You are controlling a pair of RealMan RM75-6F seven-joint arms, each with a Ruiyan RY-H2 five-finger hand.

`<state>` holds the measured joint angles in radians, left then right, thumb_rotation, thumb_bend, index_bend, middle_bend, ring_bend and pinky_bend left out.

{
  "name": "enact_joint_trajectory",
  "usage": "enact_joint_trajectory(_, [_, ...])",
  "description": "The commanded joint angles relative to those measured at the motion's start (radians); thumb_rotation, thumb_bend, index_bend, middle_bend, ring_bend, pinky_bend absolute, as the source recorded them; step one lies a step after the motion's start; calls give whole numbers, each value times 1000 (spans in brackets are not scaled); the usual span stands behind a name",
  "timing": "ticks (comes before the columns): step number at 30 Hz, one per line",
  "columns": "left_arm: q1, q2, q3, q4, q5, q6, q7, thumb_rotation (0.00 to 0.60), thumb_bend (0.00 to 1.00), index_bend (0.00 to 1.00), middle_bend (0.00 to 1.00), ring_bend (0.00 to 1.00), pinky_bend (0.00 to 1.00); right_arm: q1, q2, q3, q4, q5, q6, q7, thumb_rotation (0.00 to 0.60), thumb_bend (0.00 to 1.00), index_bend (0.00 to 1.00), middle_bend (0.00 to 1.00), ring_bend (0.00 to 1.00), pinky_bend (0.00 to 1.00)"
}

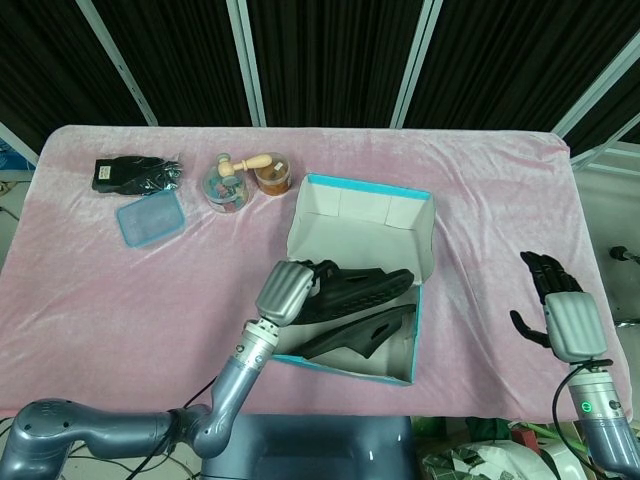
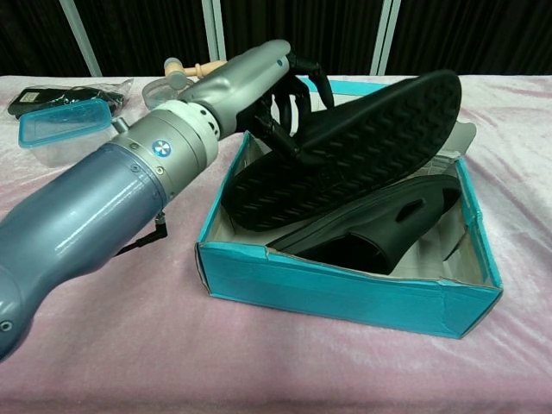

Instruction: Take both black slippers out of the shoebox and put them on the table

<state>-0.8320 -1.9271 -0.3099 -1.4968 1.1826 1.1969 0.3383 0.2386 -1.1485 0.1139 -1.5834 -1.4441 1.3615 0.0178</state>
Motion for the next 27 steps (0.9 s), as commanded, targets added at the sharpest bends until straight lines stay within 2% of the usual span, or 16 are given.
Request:
enact_joint_trajectory(1, [32,30,-15,-44,35,26,-92,600,207,472,588,529,631,1,0,1,1,2,-2,0,600,248,47,93,89,254])
enact_joint_trajectory(6, [66,81,-28,-123,111,100,-142,600,207,463,581,526,630,1,-1,3,5,3,-2,3,600,248,48,93,90,255])
enact_joint_trajectory(9, [95,138,-42,-240,118,131,-131,600,207,455,573,522,630,2,-4,4,11,6,-6,7,600,248,48,93,90,254])
enact_joint_trajectory(13, [137,234,-57,-365,110,178,-25,600,207,448,569,515,628,5,-6,5,21,5,-9,17,600,248,48,93,90,255])
enact_joint_trajectory(16, [178,318,-39,-405,97,208,84,600,206,444,566,511,618,5,-5,7,27,1,-5,26,600,248,47,93,90,255])
enact_joint_trajectory(21, [240,438,21,-393,23,213,239,600,205,442,560,508,599,4,0,6,33,-9,-3,56,600,248,47,93,90,255])
enact_joint_trajectory(27, [277,471,60,-292,-77,200,299,600,203,441,552,506,589,4,8,3,19,-34,9,82,600,248,48,93,90,255])
